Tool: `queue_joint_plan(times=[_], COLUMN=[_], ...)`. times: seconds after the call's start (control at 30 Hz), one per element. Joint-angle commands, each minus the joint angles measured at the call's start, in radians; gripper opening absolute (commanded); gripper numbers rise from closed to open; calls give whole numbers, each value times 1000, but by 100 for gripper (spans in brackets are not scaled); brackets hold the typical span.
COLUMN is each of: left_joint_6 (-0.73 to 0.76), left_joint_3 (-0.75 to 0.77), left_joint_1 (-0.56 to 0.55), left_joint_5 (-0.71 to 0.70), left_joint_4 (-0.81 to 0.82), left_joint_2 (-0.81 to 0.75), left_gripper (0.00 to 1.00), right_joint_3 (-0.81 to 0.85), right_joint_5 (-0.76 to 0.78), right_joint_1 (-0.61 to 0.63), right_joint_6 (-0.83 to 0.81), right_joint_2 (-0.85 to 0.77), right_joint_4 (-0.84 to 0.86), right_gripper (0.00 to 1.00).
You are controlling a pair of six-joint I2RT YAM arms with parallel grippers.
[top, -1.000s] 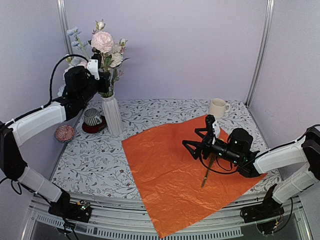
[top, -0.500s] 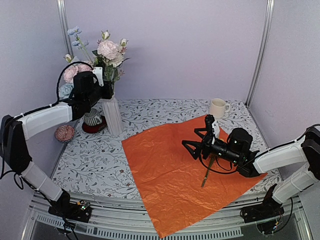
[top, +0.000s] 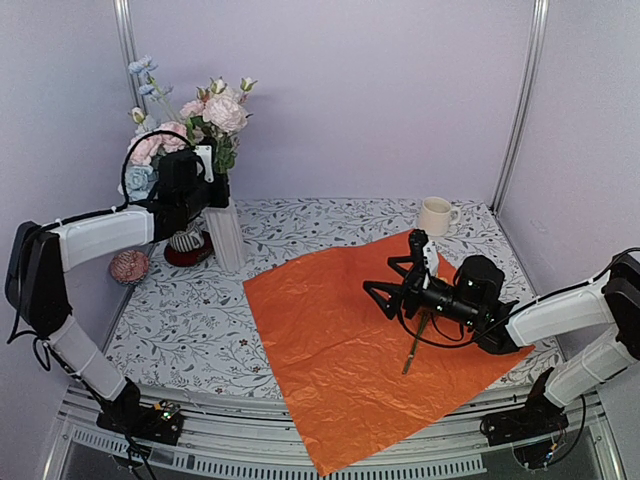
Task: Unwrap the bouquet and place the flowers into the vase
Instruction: Place the fake flower in the vase.
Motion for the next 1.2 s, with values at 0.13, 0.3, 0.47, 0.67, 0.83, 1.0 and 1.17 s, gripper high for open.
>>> queue_joint_plan(times=[0.13, 0.3, 0.47, 0.67, 0.83, 1.0, 1.17], left_joint_6=[-27, -33, -46, -65, -80, -97, -110], left_joint_3=[-7, -2, 1, -12, -28, -60, -64], left_joint_1=[4, 5, 4, 2, 1, 1, -10], left_joint_5=[25, 30, 33, 49, 77, 108, 145], left_joint_4=[-22, -27, -43, -72, -109, -124, -166], left_joint_2=[40, 39, 24, -15, -64, -113, -138], left_gripper=[0, 4, 26, 44, 52, 54, 56], right_joint_3=[30, 31, 32, 34, 32, 33, 33], right_joint_5=[-5, -5, -4, -1, -1, -3, 3], right_joint_1=[-3, -3, -2, -3, -3, -4, -2], right_joint_6=[-5, -5, -5, -6, -6, -5, -6], right_joint_2=[17, 17, 17, 19, 19, 19, 17], right_joint_4=[-10, -12, -13, -16, -16, -17, -18], right_gripper=[99, 99, 99, 99, 99, 99, 99])
